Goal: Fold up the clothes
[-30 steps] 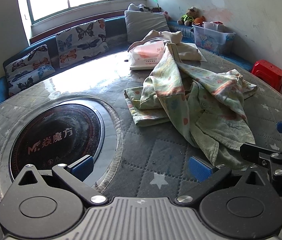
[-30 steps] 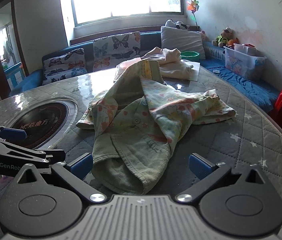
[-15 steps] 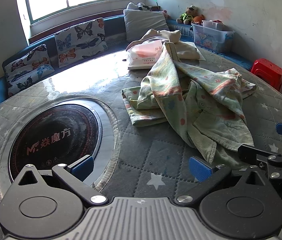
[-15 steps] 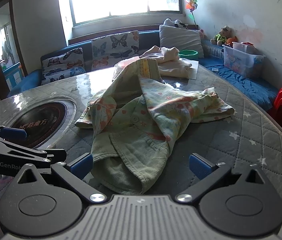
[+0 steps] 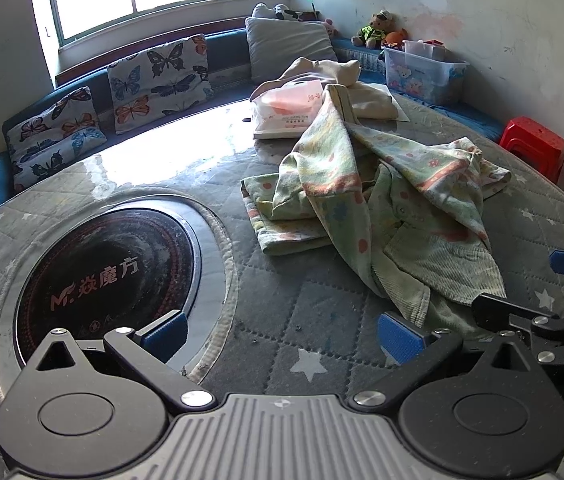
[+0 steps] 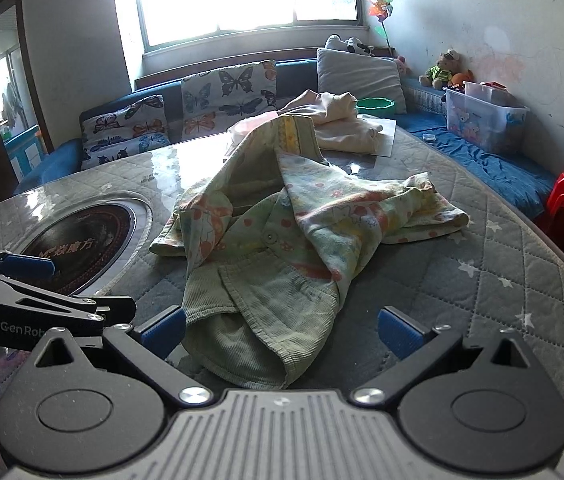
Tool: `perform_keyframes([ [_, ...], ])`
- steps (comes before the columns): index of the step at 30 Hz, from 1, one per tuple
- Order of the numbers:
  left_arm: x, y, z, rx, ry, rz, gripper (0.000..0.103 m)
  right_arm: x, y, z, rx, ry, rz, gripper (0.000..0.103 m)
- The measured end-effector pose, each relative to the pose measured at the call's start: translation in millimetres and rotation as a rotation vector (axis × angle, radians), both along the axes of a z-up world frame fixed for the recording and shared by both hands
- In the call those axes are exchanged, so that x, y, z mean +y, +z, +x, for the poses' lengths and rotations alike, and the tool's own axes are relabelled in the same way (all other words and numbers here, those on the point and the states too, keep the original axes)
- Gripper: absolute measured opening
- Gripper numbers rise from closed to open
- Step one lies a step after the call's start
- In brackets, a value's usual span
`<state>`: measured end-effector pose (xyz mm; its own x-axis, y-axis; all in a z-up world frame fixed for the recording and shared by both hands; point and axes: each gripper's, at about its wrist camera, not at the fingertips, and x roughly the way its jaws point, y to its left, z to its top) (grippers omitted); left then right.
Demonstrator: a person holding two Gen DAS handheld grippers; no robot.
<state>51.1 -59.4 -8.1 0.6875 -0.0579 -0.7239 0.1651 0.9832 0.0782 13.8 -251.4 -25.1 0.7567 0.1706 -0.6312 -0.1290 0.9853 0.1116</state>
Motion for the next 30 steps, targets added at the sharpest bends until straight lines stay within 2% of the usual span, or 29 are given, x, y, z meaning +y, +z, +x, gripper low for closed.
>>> perform_keyframes([
  [24, -0.9, -0.5, 2.2, 0.007, 0.000, -0.004, 0.103, 11.5, -0.8, 3.8, 0.006, 0.004, -0.001, 0.103],
  [30, -1.4, 0.2, 1.9, 0.008, 0.000, -0.004, 0.103, 2.0, 0.5, 2.9, 0.005, 0.002, 0.000, 0.103],
])
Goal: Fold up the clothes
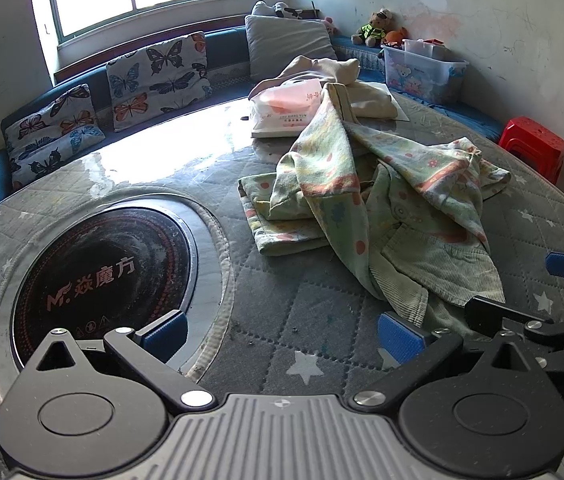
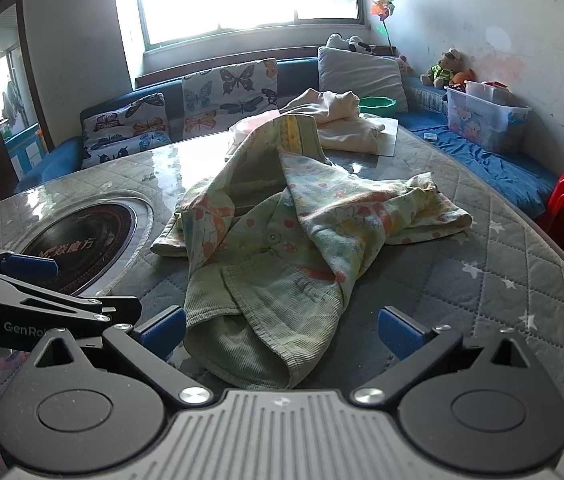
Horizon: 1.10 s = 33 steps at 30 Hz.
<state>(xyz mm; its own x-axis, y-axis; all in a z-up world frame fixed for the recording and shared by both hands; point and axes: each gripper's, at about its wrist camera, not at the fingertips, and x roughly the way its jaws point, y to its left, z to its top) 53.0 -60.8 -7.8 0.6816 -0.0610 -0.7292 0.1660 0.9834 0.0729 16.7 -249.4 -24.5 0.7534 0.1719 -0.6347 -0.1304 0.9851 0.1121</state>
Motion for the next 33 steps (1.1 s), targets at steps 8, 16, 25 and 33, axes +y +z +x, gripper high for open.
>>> perform_keyframes([
  [8, -0.4, -0.1, 0.8, 0.000, 0.003, 0.002, 0.103, -0.1, -1.8, 1.9, 0.005, -0.006, -0.002, 0.103],
  [16, -2.2, -1.5, 3.8, 0.002, 0.001, 0.005, 0.103, -1.1, -5.1, 6.0, 0.013, -0.017, -0.006, 0.103],
  [25, -6.2, -3.2, 14.7, 0.012, -0.005, 0.014, 0.103, -7.3, -6.9, 16.1, 0.009, -0.023, -0.024, 0.103],
  [33, -7.9, 3.6, 31.0, -0.005, -0.001, 0.019, 0.103, -11.8, -7.1, 27.1, 0.000, -0.025, -0.047, 0.103],
])
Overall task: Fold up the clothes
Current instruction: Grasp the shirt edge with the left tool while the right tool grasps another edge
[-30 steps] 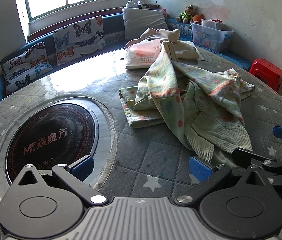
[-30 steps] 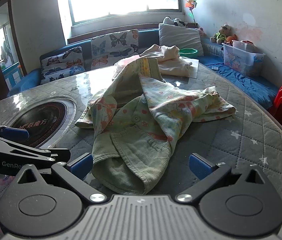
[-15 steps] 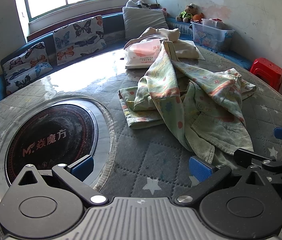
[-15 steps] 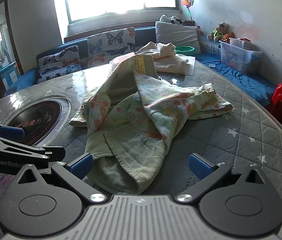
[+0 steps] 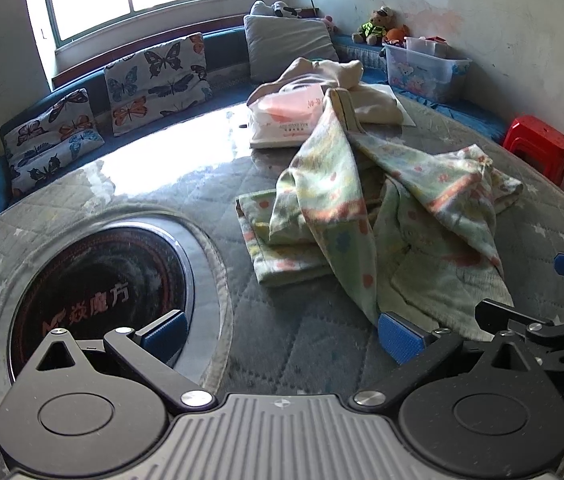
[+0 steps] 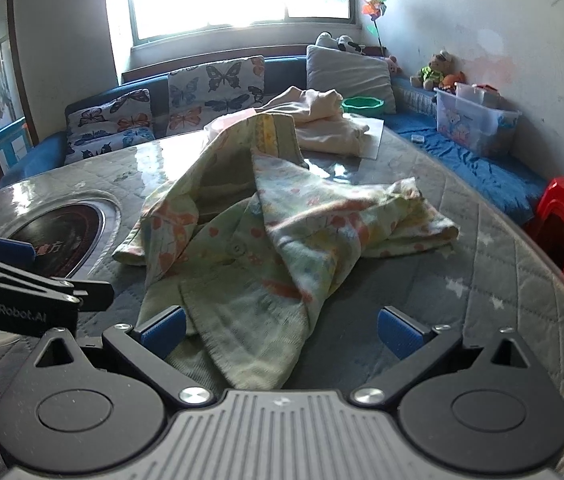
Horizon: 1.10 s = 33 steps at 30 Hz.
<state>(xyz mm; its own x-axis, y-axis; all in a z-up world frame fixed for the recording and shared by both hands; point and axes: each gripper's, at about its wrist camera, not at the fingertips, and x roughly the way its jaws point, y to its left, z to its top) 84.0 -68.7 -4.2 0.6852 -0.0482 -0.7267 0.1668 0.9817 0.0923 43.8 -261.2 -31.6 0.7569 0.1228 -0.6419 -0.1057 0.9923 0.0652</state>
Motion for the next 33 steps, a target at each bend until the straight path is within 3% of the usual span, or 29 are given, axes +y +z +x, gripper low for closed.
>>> perform_keyframes([
  [7, -2.3, 15.5, 19.9, -0.029, 0.004, -0.015, 0.103, 1.8, 2.9, 19.8, -0.022, 0.016, -0.048, 0.101],
  [16, -22.8, 32.0, 56.2, -0.064, -0.038, -0.023, 0.102, 9.4, 4.5, 47.2, -0.046, 0.052, -0.132, 0.088],
  [20, -34.4, 29.8, 77.6, -0.038, -0.058, -0.022, 0.102, 12.7, 2.3, 58.2, -0.051, 0.075, -0.164, 0.080],
  [26, -43.0, 17.2, 104.4, 0.021, -0.044, 0.009, 0.083, 15.7, -5.8, 68.0, -0.026, 0.094, -0.214, 0.064],
  [29, -43.6, 10.5, 110.7, 0.048, -0.049, 0.013, 0.063, 12.1, -10.3, 71.5, -0.007, 0.095, -0.215, 0.052],
  [31, -42.2, 6.7, 113.2, 0.068, -0.054, -0.003, 0.041, 9.7, -12.3, 72.6, 0.001, 0.093, -0.214, 0.045],
  [33, -39.2, 6.1, 113.3, 0.076, -0.060, -0.027, 0.027, 6.1, -12.3, 71.8, 0.000, 0.096, -0.204, 0.038],
])
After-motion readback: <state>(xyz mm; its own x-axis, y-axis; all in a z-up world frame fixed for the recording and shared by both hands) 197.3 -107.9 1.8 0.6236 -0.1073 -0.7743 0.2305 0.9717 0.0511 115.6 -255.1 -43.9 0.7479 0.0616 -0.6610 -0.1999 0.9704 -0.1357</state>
